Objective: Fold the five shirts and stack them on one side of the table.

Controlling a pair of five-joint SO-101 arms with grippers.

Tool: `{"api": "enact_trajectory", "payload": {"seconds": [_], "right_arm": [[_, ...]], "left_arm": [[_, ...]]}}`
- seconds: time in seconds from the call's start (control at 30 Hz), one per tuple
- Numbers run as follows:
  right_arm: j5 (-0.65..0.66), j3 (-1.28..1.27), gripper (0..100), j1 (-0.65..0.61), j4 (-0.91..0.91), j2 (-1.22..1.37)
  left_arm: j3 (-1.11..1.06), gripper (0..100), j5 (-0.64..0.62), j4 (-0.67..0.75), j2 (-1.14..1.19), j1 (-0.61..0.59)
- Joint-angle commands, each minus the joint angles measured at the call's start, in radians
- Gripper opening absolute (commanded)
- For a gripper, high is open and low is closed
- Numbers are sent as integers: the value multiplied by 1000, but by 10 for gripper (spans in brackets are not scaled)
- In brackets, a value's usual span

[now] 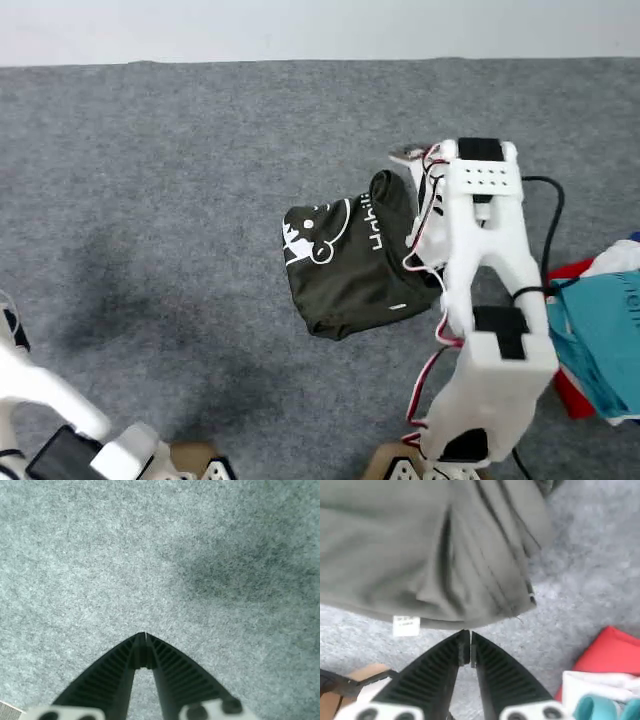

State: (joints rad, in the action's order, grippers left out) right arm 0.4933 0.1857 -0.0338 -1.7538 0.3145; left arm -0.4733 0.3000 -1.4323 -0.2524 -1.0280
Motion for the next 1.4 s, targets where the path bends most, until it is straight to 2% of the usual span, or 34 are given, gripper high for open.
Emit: {"api": "enact_trajectory", "payload": {"seconds": [0.0,0.2,0.4,0.57,0.77,0.93,1.07,1.37], "right_arm": [[5,9,10,-84,-31,-131],[5,9,10,-216,170,-127],[11,12,10,-223,407,12],[11,14,10,-97,435,134],[12,15,10,116,417,145],[12,84,10,151,260,145],[6,183,10,53,162,145],[3,313,10,-283,-4,147]], "left_arm": [[7,3,-8,12,-41,6],[5,3,-8,9,-41,6],[5,2,-8,8,-41,-2],[5,2,-8,8,-41,-2],[5,2,-8,8,-43,-2],[5,2,-8,8,-43,5],[5,2,-8,8,-43,6],[5,2,-8,8,-43,6]]}}
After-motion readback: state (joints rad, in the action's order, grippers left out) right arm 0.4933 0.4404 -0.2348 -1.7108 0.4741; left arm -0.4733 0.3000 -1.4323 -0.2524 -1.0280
